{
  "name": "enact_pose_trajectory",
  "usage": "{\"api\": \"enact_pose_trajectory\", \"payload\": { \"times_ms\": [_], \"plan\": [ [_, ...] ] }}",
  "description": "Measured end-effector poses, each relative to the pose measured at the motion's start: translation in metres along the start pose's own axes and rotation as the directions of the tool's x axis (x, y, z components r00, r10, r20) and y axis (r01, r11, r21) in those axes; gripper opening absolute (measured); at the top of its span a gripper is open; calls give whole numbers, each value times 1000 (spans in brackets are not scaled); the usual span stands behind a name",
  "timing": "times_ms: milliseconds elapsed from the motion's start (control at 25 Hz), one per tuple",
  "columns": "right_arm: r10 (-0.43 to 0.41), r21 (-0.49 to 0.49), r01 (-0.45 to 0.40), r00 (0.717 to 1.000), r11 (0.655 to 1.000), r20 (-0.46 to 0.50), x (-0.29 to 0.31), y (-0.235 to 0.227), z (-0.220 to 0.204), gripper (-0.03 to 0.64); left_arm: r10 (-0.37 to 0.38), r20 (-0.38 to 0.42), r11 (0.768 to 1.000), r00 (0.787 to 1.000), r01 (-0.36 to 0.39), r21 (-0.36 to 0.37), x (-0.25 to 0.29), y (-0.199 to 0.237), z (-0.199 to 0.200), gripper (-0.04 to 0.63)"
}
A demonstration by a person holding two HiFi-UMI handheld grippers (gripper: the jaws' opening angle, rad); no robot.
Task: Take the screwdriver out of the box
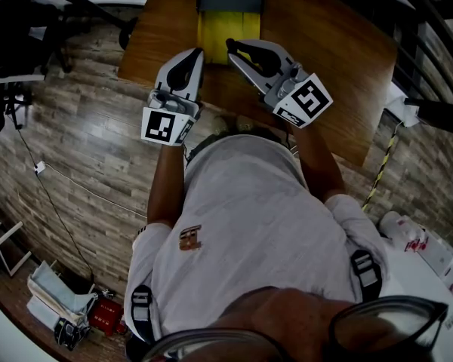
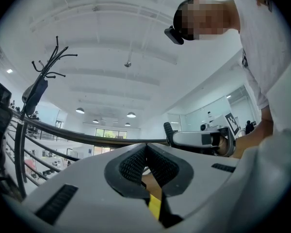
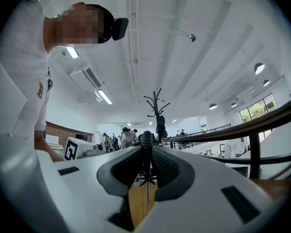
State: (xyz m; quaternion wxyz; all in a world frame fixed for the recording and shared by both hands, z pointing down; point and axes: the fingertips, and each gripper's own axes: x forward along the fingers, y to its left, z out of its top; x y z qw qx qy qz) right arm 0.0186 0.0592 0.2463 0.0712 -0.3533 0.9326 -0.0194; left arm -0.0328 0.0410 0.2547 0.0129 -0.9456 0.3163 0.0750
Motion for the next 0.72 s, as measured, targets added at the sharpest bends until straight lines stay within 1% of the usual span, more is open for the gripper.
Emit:
{"api": "enact_pose_trajectory", "payload": {
  "times_ms": [440, 720],
  "plan": [
    [-1, -9, 1, 1000, 1000, 16, -9, 8, 4, 80, -20, 3, 1000, 1000, 20, 1, 0, -12, 4, 20],
    [5, -12, -4, 1000, 1000, 16, -6, 12, 1, 80, -22, 5, 1000, 1000, 22, 4, -4, -10, 3, 20]
  ]
}}
